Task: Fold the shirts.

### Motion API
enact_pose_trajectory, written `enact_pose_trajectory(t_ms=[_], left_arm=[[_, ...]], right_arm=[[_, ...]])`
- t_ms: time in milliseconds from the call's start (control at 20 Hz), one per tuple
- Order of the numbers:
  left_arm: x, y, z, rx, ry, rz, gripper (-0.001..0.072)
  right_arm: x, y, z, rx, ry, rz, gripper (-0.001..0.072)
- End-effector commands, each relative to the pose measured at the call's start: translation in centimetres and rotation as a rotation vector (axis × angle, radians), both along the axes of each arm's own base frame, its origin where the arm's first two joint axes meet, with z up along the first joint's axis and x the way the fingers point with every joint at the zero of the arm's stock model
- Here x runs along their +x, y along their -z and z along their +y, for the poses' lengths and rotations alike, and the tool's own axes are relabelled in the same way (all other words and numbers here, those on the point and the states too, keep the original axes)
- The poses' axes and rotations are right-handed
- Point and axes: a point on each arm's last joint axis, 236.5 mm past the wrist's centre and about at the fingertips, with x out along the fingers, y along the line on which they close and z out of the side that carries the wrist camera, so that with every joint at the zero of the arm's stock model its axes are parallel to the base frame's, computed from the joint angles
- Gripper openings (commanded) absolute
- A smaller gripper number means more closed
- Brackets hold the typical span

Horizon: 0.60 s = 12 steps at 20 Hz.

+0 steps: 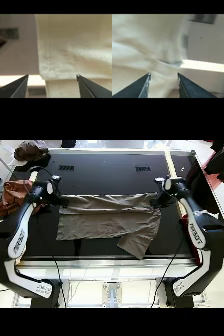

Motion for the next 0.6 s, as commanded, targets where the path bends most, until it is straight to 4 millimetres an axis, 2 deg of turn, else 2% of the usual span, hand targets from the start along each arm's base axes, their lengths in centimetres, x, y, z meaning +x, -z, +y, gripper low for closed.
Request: enact_pose_trajectory(t_ms=[0,50,100,150,200,300,400,450,550], left_arm=[[-0.8,-8.9,2.4,0.028,-0.037,-0.176,0.0720],[-1.9,-11.3,4.1,0.035,-0.074,-0.233,0.0720],[-3.8,-12.7,6.1,0.024,-0.147,-0.282,0.0720],[-6.0,-13.0,8.0,0.006,-0.236,-0.324,0.0720],[-8.7,-12.3,9.7,-0.035,-0.367,-0.369,0.0720],[-13.7,-9.3,10.9,-0.221,-0.704,-0.452,0.0720],[-17.0,-6.3,10.0,-0.454,-0.993,-0.521,0.0719],[-18.2,-4.6,9.0,-0.545,-1.070,-0.505,0.0719],[-20.3,-1.6,5.1,-0.714,-1.130,-0.365,0.0719]], right_arm=[[-1.4,-9.0,-5.0,-0.077,0.041,-0.127,0.0388],[-2.6,-12.1,-7.1,-0.078,0.094,-0.184,0.0388],[-4.2,-14.0,-8.9,-0.070,0.148,-0.217,0.0388],[-6.2,-14.9,-10.0,-0.032,0.205,-0.236,0.0388],[-8.3,-14.7,-10.2,0.050,0.266,-0.250,0.0388],[-10.8,-12.7,-8.3,0.253,0.373,-0.282,0.0388],[-12.9,-9.2,-5.2,0.455,0.470,-0.232,0.0389],[-14.2,-7.2,-3.5,0.538,0.497,-0.165,0.0389],[-16.3,-4.2,0.3,0.677,0.488,-0.045,0.0392]])
